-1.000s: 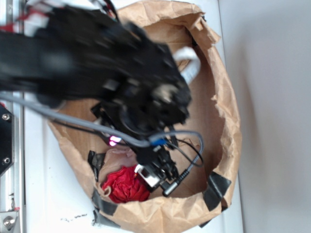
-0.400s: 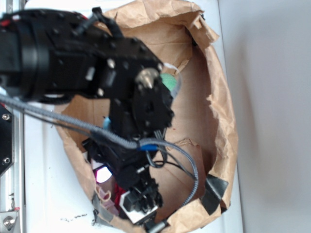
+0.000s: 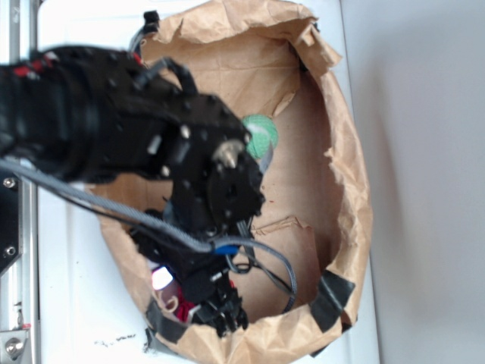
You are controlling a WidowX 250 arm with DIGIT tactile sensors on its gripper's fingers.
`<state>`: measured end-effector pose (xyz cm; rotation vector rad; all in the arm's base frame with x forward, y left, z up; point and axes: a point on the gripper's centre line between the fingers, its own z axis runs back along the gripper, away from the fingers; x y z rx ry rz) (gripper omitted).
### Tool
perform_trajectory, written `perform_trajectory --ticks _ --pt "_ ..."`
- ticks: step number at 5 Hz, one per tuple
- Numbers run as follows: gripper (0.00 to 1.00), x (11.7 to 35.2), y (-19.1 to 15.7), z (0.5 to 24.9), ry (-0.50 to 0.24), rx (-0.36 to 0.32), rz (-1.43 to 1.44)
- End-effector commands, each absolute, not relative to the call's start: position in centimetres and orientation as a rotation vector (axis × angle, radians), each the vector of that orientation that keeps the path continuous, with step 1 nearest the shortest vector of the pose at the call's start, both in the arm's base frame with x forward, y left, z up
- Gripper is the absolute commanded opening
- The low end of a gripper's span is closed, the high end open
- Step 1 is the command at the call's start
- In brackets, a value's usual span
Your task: Grab the red paper.
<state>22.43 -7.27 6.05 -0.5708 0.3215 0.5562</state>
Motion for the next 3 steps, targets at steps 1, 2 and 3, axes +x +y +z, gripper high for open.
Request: perform_trajectory --ticks 1,2,3 --pt "0.62 23.3 -8.6 3.5 0.274 -0.552 0.53" --pt "0.0 23.6 -8.1 4.2 0.243 -0.543 0.553" --pt "0.0 24.2 -7.4 4.8 0.205 -0.541 0.57"
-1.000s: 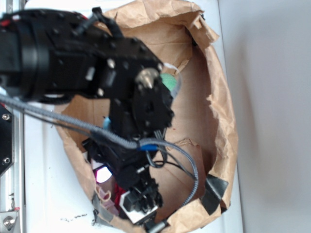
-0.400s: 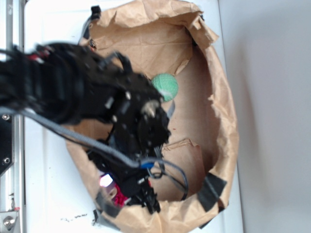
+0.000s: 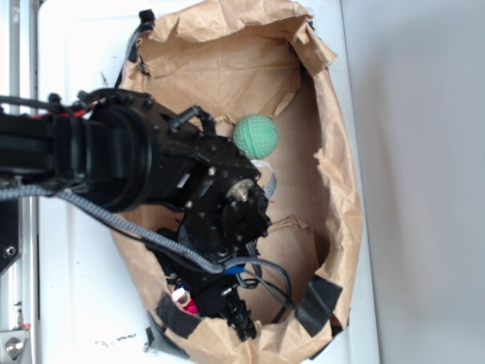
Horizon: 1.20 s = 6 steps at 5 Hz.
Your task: Grab the red paper.
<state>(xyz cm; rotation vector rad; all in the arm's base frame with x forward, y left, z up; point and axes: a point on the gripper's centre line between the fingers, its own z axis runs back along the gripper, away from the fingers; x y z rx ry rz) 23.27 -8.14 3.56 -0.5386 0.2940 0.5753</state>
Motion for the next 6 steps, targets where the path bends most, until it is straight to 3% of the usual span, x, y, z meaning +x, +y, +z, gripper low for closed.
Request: perform_trajectory --ticks 1,3,4,5,6 --pt "0.0 24.6 -6.8 5.5 0.179 -0.551 0.583" --pt "0.0 24.6 -1.6 11.7 -0.015 -0.589 0.729" --pt "0.0 24.3 2.1 13.4 -0.077 -0.581 0.852" --pt "0.88 24.5 1.9 12.6 -0.021 -0.583 0.843" --pt "1.0 25.4 -0.4 10.1 0.063 -0.573 0.792"
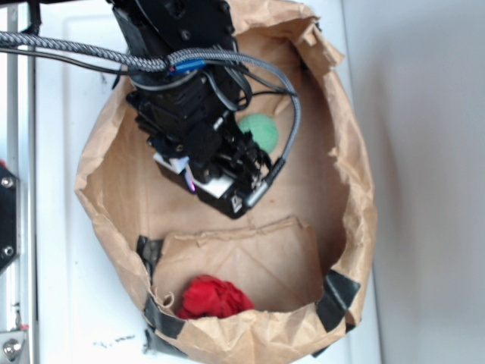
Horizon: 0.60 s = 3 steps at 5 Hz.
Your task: Grab the red paper.
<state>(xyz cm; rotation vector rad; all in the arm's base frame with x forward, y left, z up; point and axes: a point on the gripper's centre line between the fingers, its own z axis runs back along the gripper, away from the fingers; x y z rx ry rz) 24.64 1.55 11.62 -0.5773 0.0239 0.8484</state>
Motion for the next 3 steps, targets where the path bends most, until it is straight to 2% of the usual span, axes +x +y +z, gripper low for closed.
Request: perform_trajectory --ticks 1,2,3 --pt "1.0 26.2 -3.3 8.2 0.125 -0.565 0.742" --pt "1.0 26.4 -6.8 5.9 0.234 -0.608 0.68" --pt "1.0 25.8 -8.9 3.9 0.309 -0.603 0.634"
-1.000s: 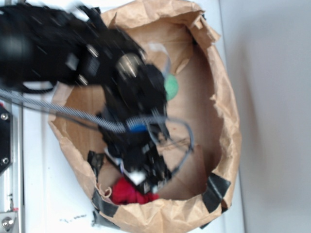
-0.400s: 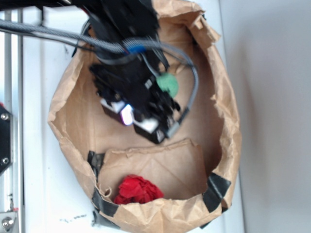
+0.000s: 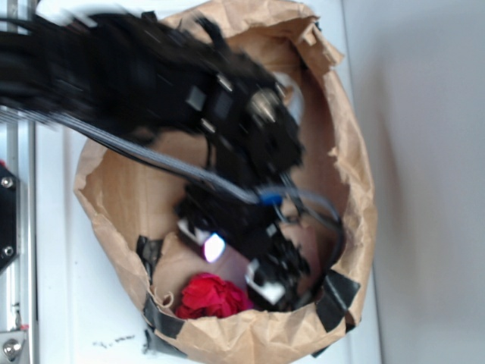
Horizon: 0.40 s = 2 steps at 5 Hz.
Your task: Grab the red paper.
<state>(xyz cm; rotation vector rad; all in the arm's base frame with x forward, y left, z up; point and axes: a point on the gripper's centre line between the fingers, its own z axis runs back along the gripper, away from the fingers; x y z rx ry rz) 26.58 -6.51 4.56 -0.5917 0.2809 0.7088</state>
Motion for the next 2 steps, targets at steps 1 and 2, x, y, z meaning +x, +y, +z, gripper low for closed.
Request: perform_trajectory --ticks 1,2 --pt "1.0 24.2 -9.93 2.65 0.365 -0.56 0.6" --pt "0.0 23.77 -9.65 3.49 0.35 -0.583 0.612"
